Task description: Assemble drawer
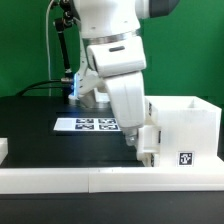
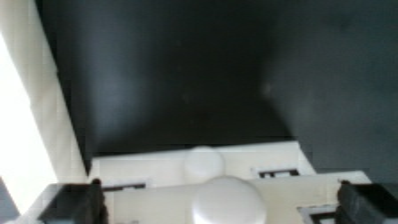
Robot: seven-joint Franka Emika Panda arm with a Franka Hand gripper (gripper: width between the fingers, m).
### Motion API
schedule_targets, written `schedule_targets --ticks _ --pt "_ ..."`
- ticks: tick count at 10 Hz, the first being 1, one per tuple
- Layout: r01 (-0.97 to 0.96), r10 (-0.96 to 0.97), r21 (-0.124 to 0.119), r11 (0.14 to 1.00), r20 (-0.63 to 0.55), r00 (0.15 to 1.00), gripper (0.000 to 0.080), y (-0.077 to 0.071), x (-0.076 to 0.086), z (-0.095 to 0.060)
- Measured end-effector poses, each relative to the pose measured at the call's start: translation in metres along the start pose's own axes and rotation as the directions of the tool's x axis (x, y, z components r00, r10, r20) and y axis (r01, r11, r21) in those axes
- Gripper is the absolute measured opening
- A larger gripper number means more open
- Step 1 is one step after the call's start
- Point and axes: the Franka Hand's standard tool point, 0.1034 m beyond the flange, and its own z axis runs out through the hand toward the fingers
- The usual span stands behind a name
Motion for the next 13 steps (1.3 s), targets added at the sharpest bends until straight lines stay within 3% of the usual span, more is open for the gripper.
schedule_targets --ticks 10,11,13 --pt "-0.019 0.019 0.006 1.000 0.029 0.999 0.0649 -0.0005 0.0002 0.0004" --pt "0.053 -0.053 0.000 0.999 0.029 0.998 0.0649 0.0013 -0.0005 -0.0027" --pt "0.049 -0.049 0.002 0.999 0.032 0.998 0.0649 0.0002 0.0094 -0.0017"
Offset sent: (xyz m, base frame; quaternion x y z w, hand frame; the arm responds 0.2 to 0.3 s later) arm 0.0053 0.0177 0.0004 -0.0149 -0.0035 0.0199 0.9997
